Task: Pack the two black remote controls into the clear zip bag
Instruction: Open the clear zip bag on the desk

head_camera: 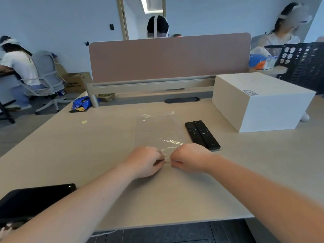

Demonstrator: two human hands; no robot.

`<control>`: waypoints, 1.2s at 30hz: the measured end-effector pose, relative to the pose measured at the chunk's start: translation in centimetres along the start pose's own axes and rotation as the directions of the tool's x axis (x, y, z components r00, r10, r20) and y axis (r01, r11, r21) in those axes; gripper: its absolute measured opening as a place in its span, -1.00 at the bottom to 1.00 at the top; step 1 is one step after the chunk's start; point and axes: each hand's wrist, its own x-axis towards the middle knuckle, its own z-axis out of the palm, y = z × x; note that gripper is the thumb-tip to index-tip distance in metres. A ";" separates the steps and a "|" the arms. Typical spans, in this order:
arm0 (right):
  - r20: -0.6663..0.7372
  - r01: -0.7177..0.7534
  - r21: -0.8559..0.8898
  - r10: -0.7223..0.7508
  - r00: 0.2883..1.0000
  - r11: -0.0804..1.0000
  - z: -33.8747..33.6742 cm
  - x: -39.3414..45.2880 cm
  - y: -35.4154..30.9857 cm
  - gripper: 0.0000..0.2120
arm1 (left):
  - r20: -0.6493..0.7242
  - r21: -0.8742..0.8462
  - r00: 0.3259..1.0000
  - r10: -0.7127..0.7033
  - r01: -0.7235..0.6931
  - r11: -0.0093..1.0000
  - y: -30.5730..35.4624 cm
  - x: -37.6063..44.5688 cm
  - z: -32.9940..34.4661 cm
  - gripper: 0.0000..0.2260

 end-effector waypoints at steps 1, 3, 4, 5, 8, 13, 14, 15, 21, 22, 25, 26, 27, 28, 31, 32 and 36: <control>-0.004 -0.009 0.003 0.009 1.000 1.000 0.1 0.1 0.0 -0.73 | 0.003 0.017 1.000 0.008 -0.008 1.000 0.0 0.1 0.0 -0.78; -0.006 -0.033 0.007 0.033 0.999 0.999 0.2 0.4 -0.1 -0.73 | 0.004 0.031 1.000 -0.006 0.006 1.000 0.0 0.3 0.0 -0.79; -0.008 -0.042 0.012 0.042 0.999 0.999 0.2 0.6 -0.1 -0.74 | -0.004 0.035 1.000 -0.026 0.026 0.999 -0.1 0.4 0.0 -0.78; -0.010 -0.051 0.025 0.051 0.999 0.998 0.0 0.8 -0.1 -0.74 | -0.020 0.043 0.999 -0.051 0.052 0.998 -0.2 0.6 0.0 -0.78; -0.022 -0.087 0.113 0.090 0.996 0.990 -0.7 1.3 -0.1 -0.76 | -0.112 0.049 0.990 -0.081 0.087 0.995 -0.4 1.0 -0.3 -0.76; -0.071 -0.204 0.383 0.249 0.966 0.901 -1.4 1.7 0.3 -0.80 | -0.473 -0.031 0.862 -0.181 0.190 0.981 -0.5 0.6 -0.8 -0.68; -0.092 -0.231 0.462 0.306 0.948 0.856 -1.5 1.7 0.5 -0.82 | -0.508 -0.064 0.826 -0.243 0.245 0.967 -0.6 0.4 -0.8 -0.59; -0.107 -0.250 0.537 0.359 0.927 0.806 -1.6 1.6 0.8 -0.84 | -0.515 -0.100 0.800 -0.306 0.299 0.949 -0.9 0.2 -0.9 -0.51; -0.076 -0.262 0.658 0.408 0.910 0.706 -1.6 1.0 1.4 -0.89 | -0.438 -0.402 0.810 -0.390 0.212 0.891 -2.8 0.4 -1.3 -0.88; -0.092 -0.251 0.623 0.388 0.917 0.741 -1.6 1.1 1.4 -0.87 | -0.401 -0.448 0.833 -0.381 0.184 0.875 -2.9 0.6 -1.4 -0.91; -0.131 -0.213 0.536 0.329 0.935 0.817 -1.4 1.3 0.9 -0.81 | -0.331 -0.499 0.862 -0.384 0.185 0.846 -2.8 1.0 -2.2 -0.88; -0.134 -0.203 0.520 0.314 0.940 0.830 -1.3 1.4 0.7 -0.79 | -0.330 -0.494 0.862 -0.384 0.190 0.849 -2.6 1.1 -2.4 -0.85; -0.141 -0.190 0.508 0.299 0.944 0.840 -1.4 1.5 0.5 -0.78 | -0.331 -0.489 0.863 -0.383 0.191 0.851 -2.5 1.1 -2.7 -0.82; -0.147 -0.174 0.504 0.282 0.948 0.846 -1.4 1.6 0.3 -0.76 | -0.330 -0.489 0.864 -0.381 0.189 0.852 -2.3 1.2 -2.9 -0.80; -0.071 -0.157 0.605 0.249 0.966 0.780 -2.1 1.8 -0.1 -0.72 | -0.330 -0.503 0.859 -0.392 0.191 0.843 -2.2 1.4 -3.4 -0.77; -0.022 -0.168 0.633 0.234 0.972 0.756 -2.4 1.8 -0.1 -0.72 | -0.342 -0.501 0.854 -0.392 0.188 0.845 -2.1 1.5 -3.6 -0.77; 0.003 -0.196 0.672 0.261 0.965 0.714 -3.1 1.9 0.3 -0.78 | -0.508 -0.434 0.726 -0.464 0.249 0.866 -1.7 1.5 -3.3 -0.57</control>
